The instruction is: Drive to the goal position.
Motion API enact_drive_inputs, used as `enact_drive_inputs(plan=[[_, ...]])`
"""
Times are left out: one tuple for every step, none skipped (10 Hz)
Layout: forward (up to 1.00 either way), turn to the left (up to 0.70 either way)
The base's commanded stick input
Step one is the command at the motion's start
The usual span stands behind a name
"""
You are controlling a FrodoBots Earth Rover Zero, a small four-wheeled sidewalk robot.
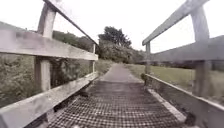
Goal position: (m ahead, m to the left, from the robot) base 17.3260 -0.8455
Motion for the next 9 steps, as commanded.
enact_drive_inputs(plan=[[1.00, 0.00], [1.00, 0.02], [1.00, 0.02], [1.00, 0.00], [1.00, 0.01], [1.00, 0.02], [1.00, -0.03], [1.00, -0.40], [1.00, -0.40]])
